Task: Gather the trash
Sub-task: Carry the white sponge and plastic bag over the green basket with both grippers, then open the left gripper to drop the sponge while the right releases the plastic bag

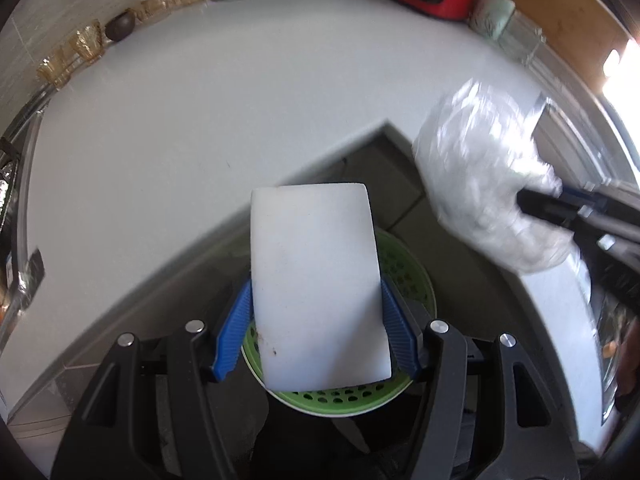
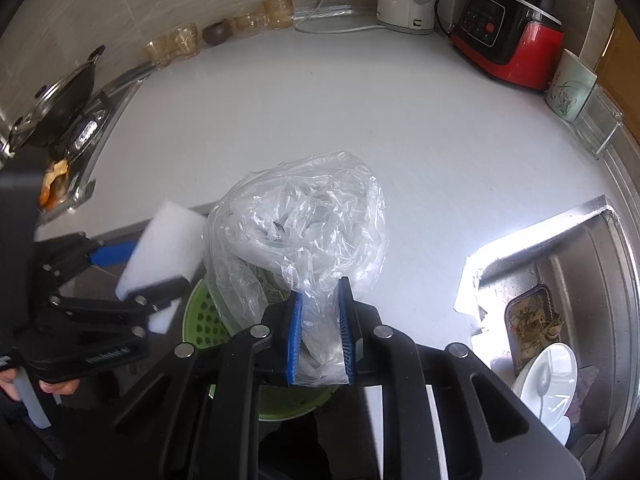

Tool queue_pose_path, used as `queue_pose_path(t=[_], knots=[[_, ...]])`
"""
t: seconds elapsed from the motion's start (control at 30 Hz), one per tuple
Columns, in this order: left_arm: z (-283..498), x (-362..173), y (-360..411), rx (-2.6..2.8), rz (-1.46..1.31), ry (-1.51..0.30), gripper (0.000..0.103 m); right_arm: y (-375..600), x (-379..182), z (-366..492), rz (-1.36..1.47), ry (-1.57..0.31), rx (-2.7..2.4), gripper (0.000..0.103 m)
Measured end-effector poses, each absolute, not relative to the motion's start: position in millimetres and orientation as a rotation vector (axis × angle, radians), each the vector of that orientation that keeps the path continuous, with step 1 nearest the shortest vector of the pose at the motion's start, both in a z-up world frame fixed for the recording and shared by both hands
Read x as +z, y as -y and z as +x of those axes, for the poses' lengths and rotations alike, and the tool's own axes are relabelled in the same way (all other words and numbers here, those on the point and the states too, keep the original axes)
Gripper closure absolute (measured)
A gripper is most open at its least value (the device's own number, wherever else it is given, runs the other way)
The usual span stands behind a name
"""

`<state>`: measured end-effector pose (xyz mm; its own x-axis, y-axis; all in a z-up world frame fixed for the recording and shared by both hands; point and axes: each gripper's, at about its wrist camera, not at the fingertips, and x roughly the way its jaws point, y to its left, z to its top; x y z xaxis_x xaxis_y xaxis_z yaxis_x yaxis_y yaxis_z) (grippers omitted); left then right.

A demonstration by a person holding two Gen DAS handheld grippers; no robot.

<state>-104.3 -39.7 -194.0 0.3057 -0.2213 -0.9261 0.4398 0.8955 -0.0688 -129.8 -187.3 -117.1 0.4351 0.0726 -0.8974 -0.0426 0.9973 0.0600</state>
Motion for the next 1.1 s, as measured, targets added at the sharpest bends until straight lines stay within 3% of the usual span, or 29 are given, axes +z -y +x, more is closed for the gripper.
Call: queue_pose_path(t=[0.43, 0.57, 0.6, 0.77, 1.1], knots=[[-120.5, -261.3, 54.6, -0.435, 0.218, -1.332, 0.044, 199.5, -114.4, -150.2, 0.014, -1.106, 0.095, 0.084], [-122.9, -264.2, 57.4, -0.428, 0.225, -1.338, 0.036, 197.0, -115.4, -153.3, 0.012, -1.109, 0.105, 0.084], [-123.5, -264.2, 57.9, -0.426, 0.227, -1.338, 0.027, 196.2, -115.8, -154.2, 0.01, -1.109, 0.108, 0.084], [-126.1, -254.9, 59.4, -0.422, 0.224, -1.311, 0.018, 193.2, -117.0, -156.6, 0.011, -1.113, 0.118, 0.084], [-124.9, -197.2, 21.8, -0.33, 0.152, -1.181, 0.014, 178.7, -123.7, -159.3, -0.005, -1.137, 0.198, 0.082]])
